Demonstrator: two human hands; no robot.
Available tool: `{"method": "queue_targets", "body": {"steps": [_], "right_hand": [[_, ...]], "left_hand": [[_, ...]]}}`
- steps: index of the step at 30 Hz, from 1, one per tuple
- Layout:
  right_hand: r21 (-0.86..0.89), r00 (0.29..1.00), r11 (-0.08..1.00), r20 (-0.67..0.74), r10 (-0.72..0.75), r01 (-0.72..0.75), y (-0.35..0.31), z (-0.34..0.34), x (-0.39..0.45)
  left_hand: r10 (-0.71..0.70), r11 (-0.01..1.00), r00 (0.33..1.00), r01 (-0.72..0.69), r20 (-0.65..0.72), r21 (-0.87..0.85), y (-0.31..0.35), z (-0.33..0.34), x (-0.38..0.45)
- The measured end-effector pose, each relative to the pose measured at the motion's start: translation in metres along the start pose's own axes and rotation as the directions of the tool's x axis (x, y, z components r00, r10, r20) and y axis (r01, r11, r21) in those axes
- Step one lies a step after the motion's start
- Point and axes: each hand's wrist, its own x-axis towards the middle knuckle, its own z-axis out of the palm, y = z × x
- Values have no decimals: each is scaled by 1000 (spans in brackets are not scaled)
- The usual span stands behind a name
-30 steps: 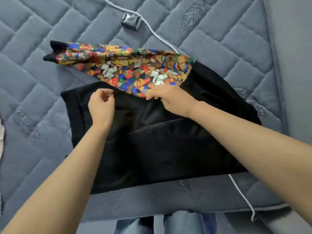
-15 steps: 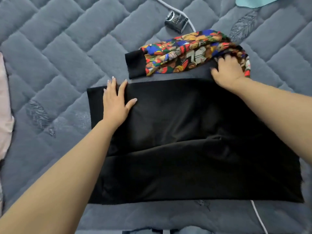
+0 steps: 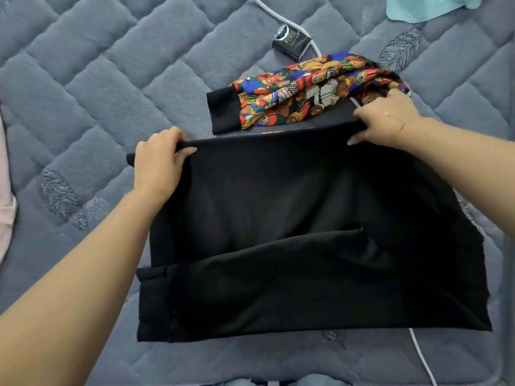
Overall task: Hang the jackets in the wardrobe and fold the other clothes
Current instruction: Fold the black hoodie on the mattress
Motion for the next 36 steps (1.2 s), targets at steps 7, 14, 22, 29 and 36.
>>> {"method": "queue_targets", "body": {"steps": [7, 14, 22, 29, 36], "right_hand": [[118, 930, 990, -352, 109, -72, -32, 7, -45], [220, 862, 953, -502, -73, 209, -67, 36, -172], [272, 934, 953, -355, -30, 134, -105, 109, -220], [334, 923, 920, -378, -67, 203, -153, 107, -219], [399, 993, 914, -110, -38, 79, -208, 127, -178]], "left_hand": [[32, 994, 996, -40, -84, -98, -4, -22, -25], [258, 956, 966, -257, -15, -141, -14, -44, -138], [185, 982, 919, -161, 349, -96, -24, -10, -203], [325, 941, 932, -302, 160, -152, 15, -21, -187], [129, 955, 920, -216, 370, 202, 14, 61, -170]]}}
